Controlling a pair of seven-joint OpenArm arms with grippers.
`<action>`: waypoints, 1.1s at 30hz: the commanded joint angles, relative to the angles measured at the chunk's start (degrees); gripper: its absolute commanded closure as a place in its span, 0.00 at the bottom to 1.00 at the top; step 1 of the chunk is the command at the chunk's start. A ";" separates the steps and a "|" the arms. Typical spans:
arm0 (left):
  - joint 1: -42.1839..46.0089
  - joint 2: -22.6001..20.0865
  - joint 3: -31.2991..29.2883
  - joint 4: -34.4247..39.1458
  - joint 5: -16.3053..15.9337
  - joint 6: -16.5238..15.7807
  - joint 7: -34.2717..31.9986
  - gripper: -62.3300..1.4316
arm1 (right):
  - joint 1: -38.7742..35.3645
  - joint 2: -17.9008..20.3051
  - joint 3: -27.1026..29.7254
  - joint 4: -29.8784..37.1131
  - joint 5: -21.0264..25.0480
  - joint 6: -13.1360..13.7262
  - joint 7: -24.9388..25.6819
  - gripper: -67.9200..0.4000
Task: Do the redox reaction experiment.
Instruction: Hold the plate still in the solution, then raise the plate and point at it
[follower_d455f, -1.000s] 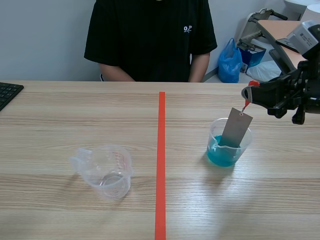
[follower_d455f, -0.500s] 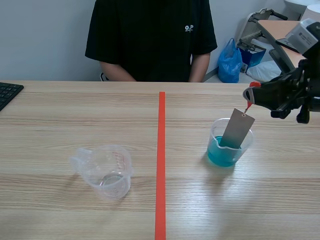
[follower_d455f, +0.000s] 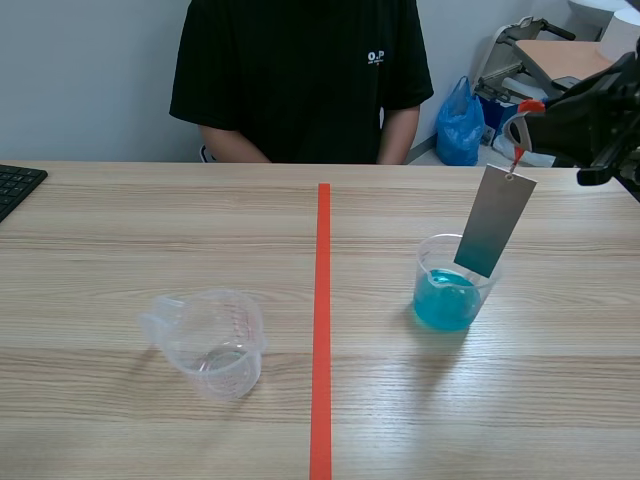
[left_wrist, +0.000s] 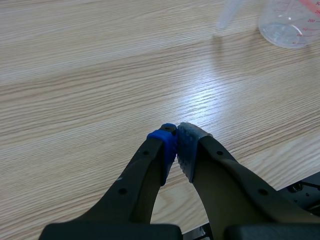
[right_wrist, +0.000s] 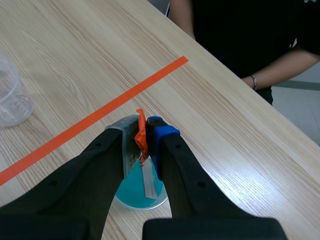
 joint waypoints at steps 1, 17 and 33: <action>-0.13 -0.50 -0.59 0.50 -0.76 -0.11 -0.81 0.93 | 1.01 1.05 1.33 1.25 0.81 0.26 -0.04 0.97; -0.15 -0.50 -0.59 0.50 -0.79 -0.11 -0.83 0.93 | 1.03 4.11 2.51 9.60 5.64 0.20 -2.21 0.97; -0.15 -0.50 -0.59 0.50 -0.76 -0.11 -0.81 0.93 | 3.28 9.01 2.51 10.71 12.90 -0.07 -2.19 0.97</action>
